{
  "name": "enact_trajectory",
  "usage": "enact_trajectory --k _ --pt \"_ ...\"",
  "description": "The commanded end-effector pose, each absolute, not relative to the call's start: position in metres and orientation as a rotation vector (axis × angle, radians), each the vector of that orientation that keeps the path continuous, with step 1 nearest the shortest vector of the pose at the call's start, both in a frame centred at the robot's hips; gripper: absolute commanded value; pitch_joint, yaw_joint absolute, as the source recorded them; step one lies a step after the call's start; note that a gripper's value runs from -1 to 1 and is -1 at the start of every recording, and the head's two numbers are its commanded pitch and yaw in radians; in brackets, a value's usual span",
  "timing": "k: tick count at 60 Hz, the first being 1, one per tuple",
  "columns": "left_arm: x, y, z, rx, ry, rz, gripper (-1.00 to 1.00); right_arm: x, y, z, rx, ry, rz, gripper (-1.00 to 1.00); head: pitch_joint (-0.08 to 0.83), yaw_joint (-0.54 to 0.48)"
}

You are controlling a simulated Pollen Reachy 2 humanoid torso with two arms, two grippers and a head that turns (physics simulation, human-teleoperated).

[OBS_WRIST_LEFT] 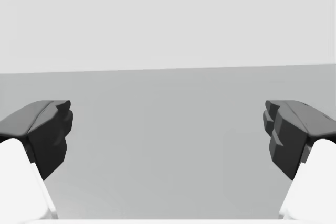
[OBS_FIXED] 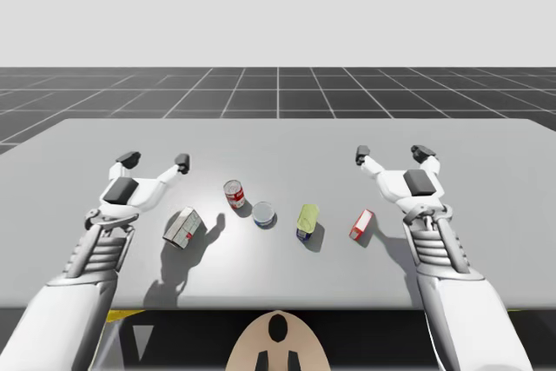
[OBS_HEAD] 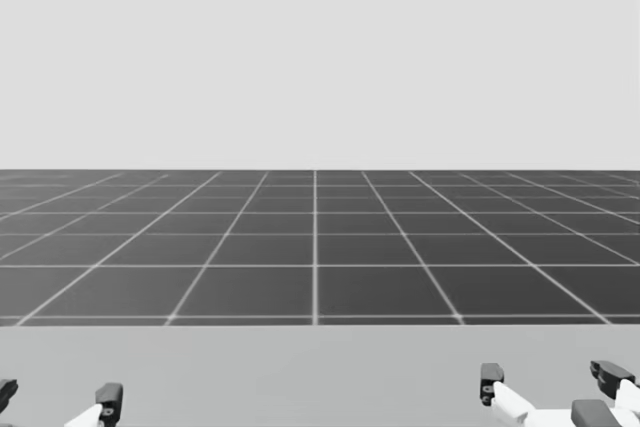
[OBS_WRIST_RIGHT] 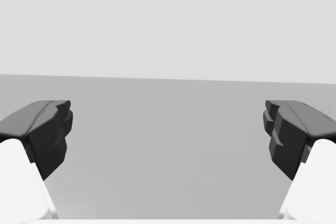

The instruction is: Lift the tuna fish can off the table.

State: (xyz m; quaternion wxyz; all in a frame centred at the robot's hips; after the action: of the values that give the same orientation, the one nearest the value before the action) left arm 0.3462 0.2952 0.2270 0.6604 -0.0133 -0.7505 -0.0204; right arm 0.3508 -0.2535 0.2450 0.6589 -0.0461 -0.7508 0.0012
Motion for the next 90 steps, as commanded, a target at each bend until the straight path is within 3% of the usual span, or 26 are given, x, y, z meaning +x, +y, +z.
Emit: enact_trajectory --k 1,15,46,58,68,73,90 --pt "0.346 0.297 0.228 -0.025 -1.702 -0.042 -1.0 0.349 -0.253 0.244 -0.099 -1.695 0.005 -1.0 0.015 -0.01" --pt "0.345 0.298 0.229 -0.021 -1.704 -0.042 -1.0 0.348 -0.253 0.246 -0.073 -1.693 0.027 -1.0 0.093 0.0" --pt "0.346 0.3 0.23 -0.008 -1.705 -0.056 -1.0 0.349 -0.253 0.247 -0.103 -1.696 0.016 -1.0 0.597 0.07" --pt "0.347 0.3 0.229 -0.002 -1.702 -0.057 -1.0 0.349 -0.254 0.248 -0.102 -1.697 0.01 -1.0 0.709 0.09" --pt "0.345 0.298 0.231 -0.003 -1.705 -0.059 -1.0 0.349 -0.254 0.248 -0.105 -1.694 0.008 -1.0 0.727 0.09" --pt "0.333 0.293 0.241 -0.045 -1.701 -0.077 -1.0 0.349 -0.254 0.248 -0.107 -1.694 0.005 -1.0 0.723 0.08" --pt "0.264 0.261 0.26 -0.205 -1.584 -0.258 -1.0 0.351 -0.254 0.246 -0.123 -1.696 0.007 -1.0 0.731 0.08"
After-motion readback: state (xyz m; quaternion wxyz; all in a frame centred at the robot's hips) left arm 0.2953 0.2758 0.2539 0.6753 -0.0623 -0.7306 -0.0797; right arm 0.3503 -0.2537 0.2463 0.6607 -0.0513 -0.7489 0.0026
